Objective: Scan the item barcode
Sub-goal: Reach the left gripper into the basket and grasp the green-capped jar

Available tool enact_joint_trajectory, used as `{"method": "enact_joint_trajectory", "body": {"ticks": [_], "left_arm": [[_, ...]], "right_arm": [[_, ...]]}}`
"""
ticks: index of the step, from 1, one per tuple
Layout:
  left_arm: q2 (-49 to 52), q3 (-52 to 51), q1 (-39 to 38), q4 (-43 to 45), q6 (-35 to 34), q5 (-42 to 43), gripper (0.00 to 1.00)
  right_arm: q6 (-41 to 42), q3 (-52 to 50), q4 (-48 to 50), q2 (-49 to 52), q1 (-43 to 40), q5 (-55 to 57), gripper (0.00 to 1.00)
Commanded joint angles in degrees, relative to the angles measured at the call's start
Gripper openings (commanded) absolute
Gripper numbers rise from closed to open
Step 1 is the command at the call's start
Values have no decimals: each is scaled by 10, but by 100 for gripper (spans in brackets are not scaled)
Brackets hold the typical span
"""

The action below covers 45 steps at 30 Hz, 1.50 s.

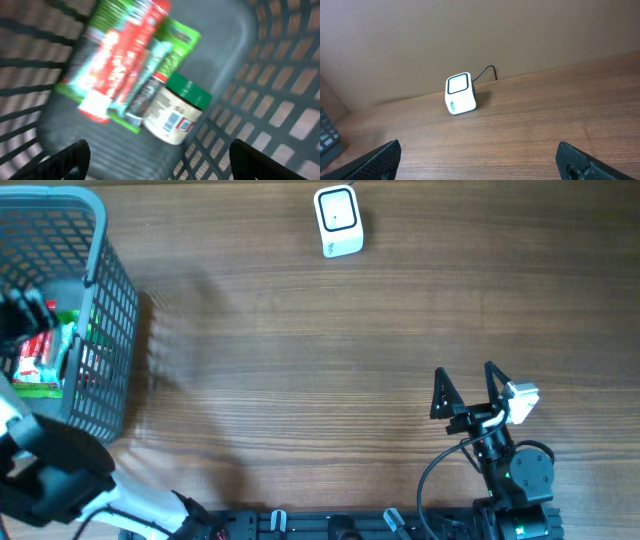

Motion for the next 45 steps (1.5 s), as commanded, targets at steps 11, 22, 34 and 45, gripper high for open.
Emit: {"method": "enact_joint_trajectory", "body": {"ticks": [11,22,34,45], "left_arm": [[100,-76,-35,28,96,48,87],[101,-152,-38,91,90,0,82],[102,-163,-38,123,62,0,78],[110,-177,-38,126,57,12,100]], "right_arm": [[4,-1,2,-3,-3,-1,100],[4,-1,2,-3,-3,-1,100],[4,-1,2,-3,-3,-1,100],[4,-1,2,-3,-3,-1,100]]}}
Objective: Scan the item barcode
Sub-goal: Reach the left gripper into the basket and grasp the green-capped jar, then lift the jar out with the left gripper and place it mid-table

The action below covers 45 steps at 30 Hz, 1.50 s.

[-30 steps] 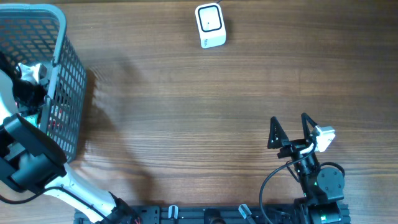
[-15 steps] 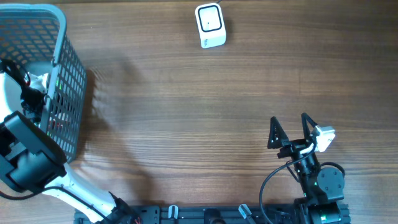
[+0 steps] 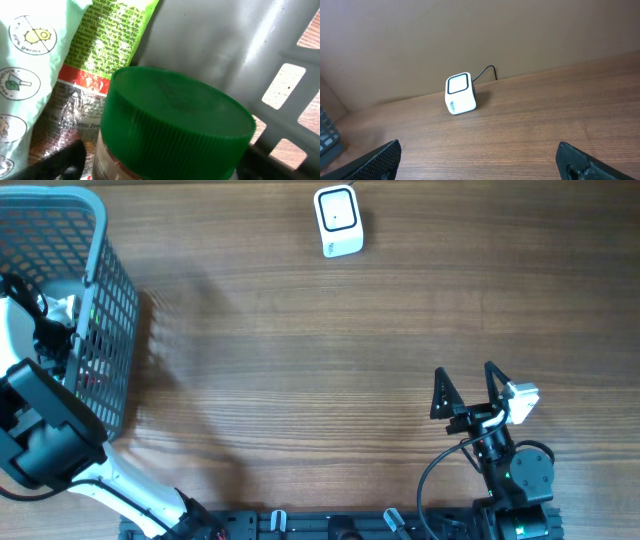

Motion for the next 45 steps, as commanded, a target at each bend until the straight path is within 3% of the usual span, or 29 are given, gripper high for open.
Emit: {"method": "enact_joint_trajectory", "body": {"ticks": [1,3,7,8,12,19,29,37,43,45], "left_arm": [[13,-20,0,8,-7,7,100],[13,-22,0,10,-7,7,100],[13,-22,0,17,-6,7,89],[13,-22,0,18,-6,7,73],[13,-16,0,19,-5,7,60],[-18,70,-16,-6,-35,7,59],[-144,310,-69,-54,-91,-21,62],[-296,338,-143,-2,-98,-21,63],[-324,338,-249,-54,-190,-21,59],[-321,335,-302,-83,-250,-21,55]], "right_arm": [[4,-1,2,-3,-3,-1,100],[4,-1,2,-3,-3,-1,100],[4,-1,2,-3,-3,-1,100],[4,-1,2,-2,-3,-1,100],[4,-1,2,-3,-3,-1,100],[4,-1,2,-2,-3,-1,100],[4,-1,2,-3,-3,-1,100],[4,-1,2,-2,-3,-1,100],[4,-1,2,-3,-3,-1,100],[4,-1,2,-3,-3,-1,100]]}}
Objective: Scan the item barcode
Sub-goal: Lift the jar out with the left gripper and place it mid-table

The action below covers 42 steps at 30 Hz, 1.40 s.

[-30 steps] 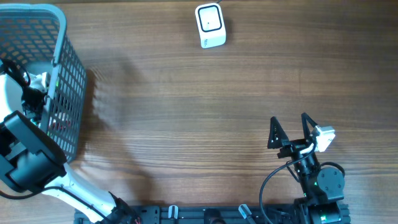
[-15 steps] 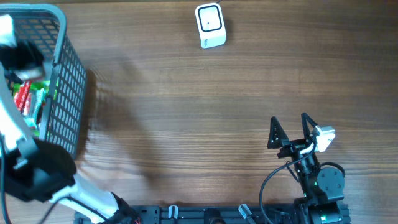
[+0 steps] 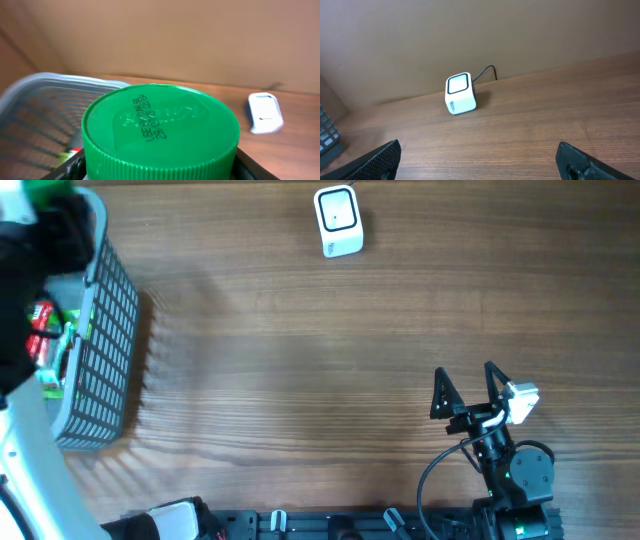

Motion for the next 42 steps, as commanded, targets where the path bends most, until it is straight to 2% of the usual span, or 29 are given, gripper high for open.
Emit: {"method": "enact_joint_trajectory", "body": {"ticks": [1,6,9,12,19,21,25,30,40,42], "left_arm": [[7,7,-100,-45,-125,1,53],[37,7,-217,-97,-193,-7,52],[80,7,-296,-147,-243,-30,53],[134,7,-360,-164,-286,-42,49],[313,2,-495,-139,-337,-42,45],[366,-6,-527,-113,-369,-37,45],[469,-18,-586,-49,-390,-20,46],[533,-18,-620,3,-414,-3,46],[550,-19,-621,28,-496,35,45],[553,-20,-624,25,-496,36,49]], "right_arm": [[4,-1,2,-3,-3,-1,100],[4,-1,2,-3,-3,-1,100],[4,-1,2,-3,-3,-1,99],[4,-1,2,-2,-3,-1,100],[4,-1,2,-3,-3,-1,100],[4,-1,2,-2,-3,-1,100],[4,-1,2,-3,-3,-1,100],[4,-1,2,-3,-3,-1,100],[4,-1,2,-3,-3,-1,100],[4,-1,2,-3,-3,-1,99]]}}
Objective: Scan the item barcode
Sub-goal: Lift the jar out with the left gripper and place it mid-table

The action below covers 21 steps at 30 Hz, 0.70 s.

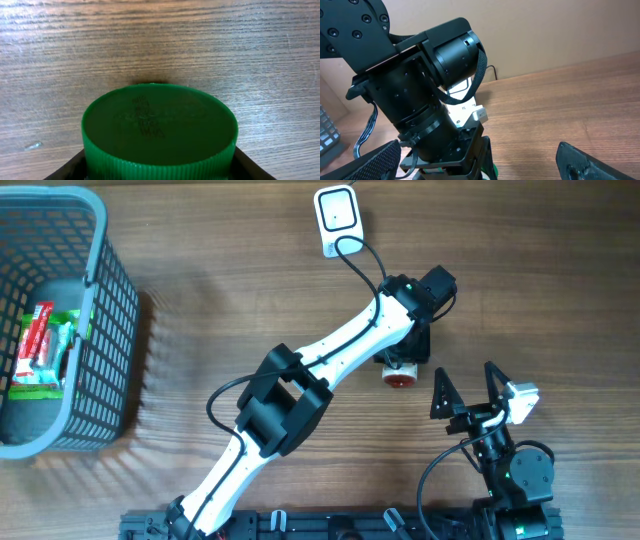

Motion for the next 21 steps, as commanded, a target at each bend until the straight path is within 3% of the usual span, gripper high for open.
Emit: {"method": "enact_joint_trajectory", "body": {"ticks": [1,3,9,13,18,21], "left_arm": [[7,1,-3,-2,-22,12,53],[7,1,-6,-3,-22,12,77],[7,1,-6,-3,-20,21,99],[7,1,-6,-10,-15,31,100],[7,1,-6,-23,-15,33,72],[7,1,-6,-24,-15,34,71]], "right_arm": [[4,-1,2,-3,-3,-1,100],[4,-1,2,-2,-3,-1,100],[4,-1,2,-2,-3,-1,100],[4,-1,2,-3,-3,-1,100],[4,-1,2,-2,-3,-1,100],[4,-1,2,-3,-3,-1,100]]}}
